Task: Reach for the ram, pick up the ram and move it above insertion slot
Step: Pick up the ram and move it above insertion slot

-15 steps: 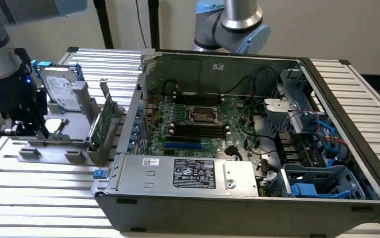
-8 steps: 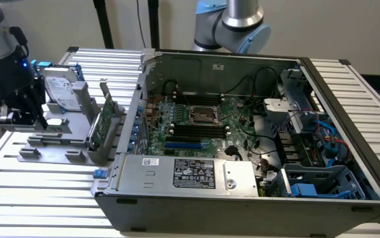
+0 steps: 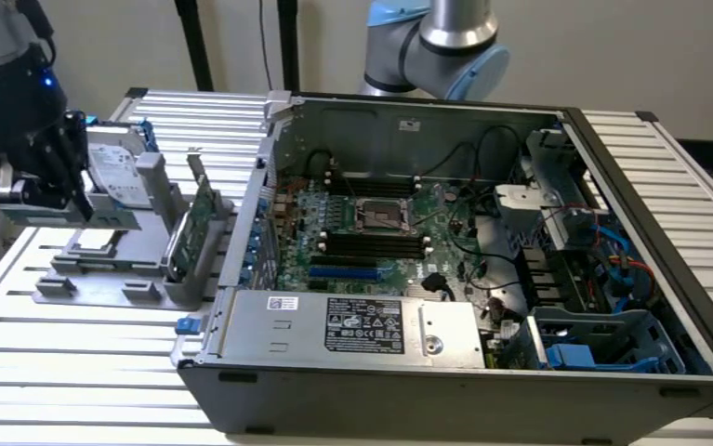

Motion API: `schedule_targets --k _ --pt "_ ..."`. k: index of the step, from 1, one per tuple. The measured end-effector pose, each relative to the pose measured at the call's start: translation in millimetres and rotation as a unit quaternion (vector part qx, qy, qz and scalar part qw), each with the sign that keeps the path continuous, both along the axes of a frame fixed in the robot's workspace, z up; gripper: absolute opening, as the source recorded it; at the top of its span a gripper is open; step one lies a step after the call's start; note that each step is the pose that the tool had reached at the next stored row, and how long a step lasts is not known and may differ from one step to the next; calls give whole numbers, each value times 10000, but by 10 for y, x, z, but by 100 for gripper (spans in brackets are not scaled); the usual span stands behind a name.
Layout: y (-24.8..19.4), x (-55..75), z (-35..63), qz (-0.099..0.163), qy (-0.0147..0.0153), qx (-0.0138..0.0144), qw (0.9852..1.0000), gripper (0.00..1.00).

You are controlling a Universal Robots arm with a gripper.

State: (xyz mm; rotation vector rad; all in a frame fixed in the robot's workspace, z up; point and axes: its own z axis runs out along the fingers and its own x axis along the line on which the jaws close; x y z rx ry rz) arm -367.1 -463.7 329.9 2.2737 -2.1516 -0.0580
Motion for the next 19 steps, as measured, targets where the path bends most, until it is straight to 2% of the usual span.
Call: schedule_targets --k 9,19 --pt "4 231 392 31 4 5 10000 13" --pt "42 521 568 31 4 32 10000 13"
